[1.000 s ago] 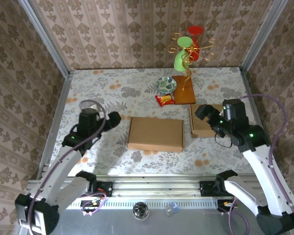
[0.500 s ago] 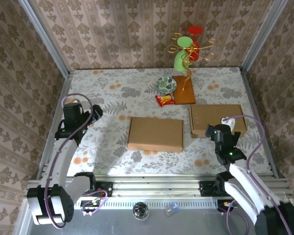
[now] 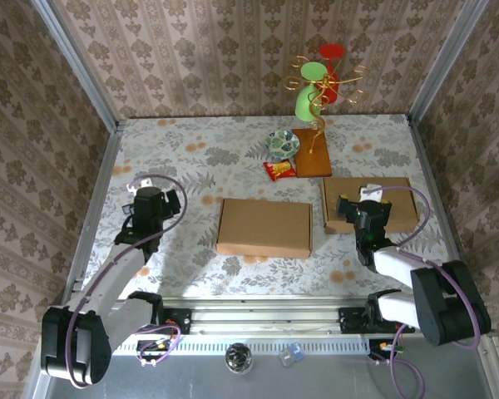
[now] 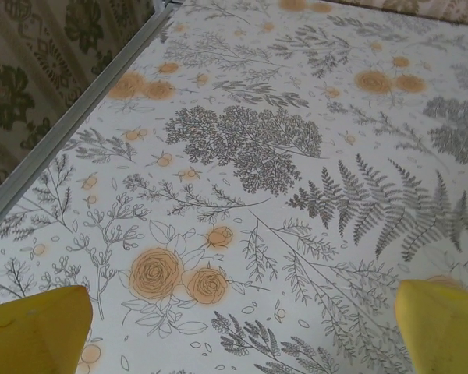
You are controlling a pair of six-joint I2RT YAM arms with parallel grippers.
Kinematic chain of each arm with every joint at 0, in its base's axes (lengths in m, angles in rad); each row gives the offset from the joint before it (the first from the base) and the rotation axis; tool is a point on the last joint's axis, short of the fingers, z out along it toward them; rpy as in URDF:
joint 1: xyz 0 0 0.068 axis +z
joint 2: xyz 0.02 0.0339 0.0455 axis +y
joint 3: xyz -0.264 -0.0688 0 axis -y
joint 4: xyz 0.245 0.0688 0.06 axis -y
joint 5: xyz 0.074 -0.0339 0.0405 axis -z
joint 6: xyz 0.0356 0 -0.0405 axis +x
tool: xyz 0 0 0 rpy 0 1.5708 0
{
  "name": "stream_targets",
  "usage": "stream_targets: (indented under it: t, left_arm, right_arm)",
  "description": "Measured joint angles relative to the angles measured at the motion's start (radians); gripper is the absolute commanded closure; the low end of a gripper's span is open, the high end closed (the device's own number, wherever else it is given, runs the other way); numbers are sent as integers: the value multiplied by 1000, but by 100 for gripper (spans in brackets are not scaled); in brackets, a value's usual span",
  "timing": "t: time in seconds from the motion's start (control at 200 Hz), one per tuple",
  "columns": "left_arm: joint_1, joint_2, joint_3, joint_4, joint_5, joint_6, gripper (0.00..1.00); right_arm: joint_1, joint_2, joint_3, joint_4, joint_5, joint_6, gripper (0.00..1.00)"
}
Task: Fold the paper box
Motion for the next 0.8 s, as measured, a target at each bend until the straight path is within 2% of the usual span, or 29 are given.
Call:
stream_targets:
  t: [0.205,0.375,0.535,0.62,0.8]
  left_arm:
    - [6,80,-24,96,-44,79,0]
    - [82,122,-18,141,-42,134,0]
    - [141,185,-138,441,25,225,0]
    - [160,243,-214,547,84,263,0]
    - [167,364,-216,736,176,328,0]
  right_arm:
    - [-13,47,47,59,-33,-33,0]
    - [-37,-52,9,56,-41,-34,0]
    - [-68,-95,-25,61,-75,-50,0]
    - [-84,-95,-31,63,-81,-53,0]
    - [-100,-95,-34,64,-97,-53,0]
